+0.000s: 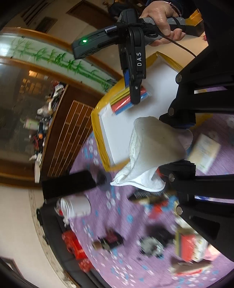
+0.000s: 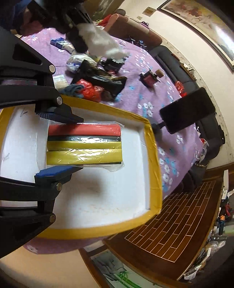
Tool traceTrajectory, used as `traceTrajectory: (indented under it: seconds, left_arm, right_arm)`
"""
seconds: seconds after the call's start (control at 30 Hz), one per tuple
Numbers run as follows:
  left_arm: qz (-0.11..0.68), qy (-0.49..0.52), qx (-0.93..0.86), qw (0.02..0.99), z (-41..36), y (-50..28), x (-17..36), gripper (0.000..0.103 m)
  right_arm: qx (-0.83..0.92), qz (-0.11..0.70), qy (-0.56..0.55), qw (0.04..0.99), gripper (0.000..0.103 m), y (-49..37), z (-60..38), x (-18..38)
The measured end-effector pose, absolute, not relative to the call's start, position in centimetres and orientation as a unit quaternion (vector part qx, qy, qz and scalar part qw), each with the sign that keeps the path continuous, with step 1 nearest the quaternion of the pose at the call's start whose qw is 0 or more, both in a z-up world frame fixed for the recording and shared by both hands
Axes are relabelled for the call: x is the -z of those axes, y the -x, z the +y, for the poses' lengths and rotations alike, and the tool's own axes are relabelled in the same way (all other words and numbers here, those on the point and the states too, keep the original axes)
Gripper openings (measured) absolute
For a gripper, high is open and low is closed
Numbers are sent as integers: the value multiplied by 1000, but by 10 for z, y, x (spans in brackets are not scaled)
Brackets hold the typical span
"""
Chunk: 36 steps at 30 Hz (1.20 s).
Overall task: Organize soft objects
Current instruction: 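Carry both items to the yellow tray and lower them inside, then open both grippers to release the cloth and foam pack, withdraw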
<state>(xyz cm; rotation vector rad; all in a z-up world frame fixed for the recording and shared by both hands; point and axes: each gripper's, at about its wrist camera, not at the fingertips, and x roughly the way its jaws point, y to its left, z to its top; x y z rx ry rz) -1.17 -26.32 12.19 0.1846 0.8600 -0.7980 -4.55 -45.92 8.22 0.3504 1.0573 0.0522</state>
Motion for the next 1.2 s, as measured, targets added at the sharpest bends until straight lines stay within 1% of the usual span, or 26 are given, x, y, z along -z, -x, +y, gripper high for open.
traceTrajectory:
  seconds: [0.2,0.5,0.73,0.93,1.03,1.07,1.1,1.13,1.17,1.2]
  left_arm:
    - [428,-98,393,808,-318,-13,-101,24]
    - [450,-128,372,802,-374,-56,-65,24]
    - [461,-136,360,800,-392,-80,-45,24]
    - [453,-150,358,803,-398,-82,-38,25]
    - [447,-159,358,805,-400,-81,-37,29]
    - [442,-163,357,806,-401,-80,-37,34]
    - [439,-165,356,808,-402,-79,-37,41]
    - [434,-167,354,812,-403,-78,-38,45]
    - [430,-168,352,814,-402,-77,-39,53]
    - [427,-167,351,816,-402,-76,-40,58]
  right_arm:
    - [-18,501,-171,848,46,26,-479,-81]
    - [6,524,-170,835,46,-18,-504,-53]
    - [27,537,-171,826,46,-47,-522,-35]
    - [31,539,-184,821,48,-60,-530,-27]
    - [29,542,-186,819,48,-66,-530,-24]
    - [30,542,-186,819,48,-66,-529,-24]
    - [30,542,-186,819,48,-68,-529,-24]
    - [30,543,-187,818,50,-69,-529,-24]
    - [31,543,-187,818,54,-70,-529,-23]
    - [32,543,-187,818,57,-71,-529,-23]
